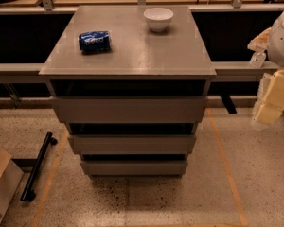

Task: Open top drawer

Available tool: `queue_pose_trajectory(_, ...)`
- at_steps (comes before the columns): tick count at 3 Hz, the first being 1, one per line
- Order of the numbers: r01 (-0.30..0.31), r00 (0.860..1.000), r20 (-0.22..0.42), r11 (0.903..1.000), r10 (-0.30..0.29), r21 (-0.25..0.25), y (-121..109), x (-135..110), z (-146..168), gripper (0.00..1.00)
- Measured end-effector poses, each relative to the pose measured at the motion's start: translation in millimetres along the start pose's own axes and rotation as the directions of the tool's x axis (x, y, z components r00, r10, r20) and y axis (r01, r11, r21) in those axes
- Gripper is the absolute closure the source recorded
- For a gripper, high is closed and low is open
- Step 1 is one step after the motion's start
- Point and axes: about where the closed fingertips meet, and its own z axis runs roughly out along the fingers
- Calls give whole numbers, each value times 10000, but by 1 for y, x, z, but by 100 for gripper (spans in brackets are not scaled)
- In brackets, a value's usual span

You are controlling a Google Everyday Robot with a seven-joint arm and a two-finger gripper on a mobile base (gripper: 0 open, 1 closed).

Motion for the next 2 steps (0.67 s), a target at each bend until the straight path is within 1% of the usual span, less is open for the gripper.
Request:
queue_pose_trajectory(1, 0, 10000, 1, 10000, 0, 2, 0, 0, 0, 0)
queue_pose_trajectory(2, 229, 9975, 668, 9997, -234, 93, -7, -1, 22, 0)
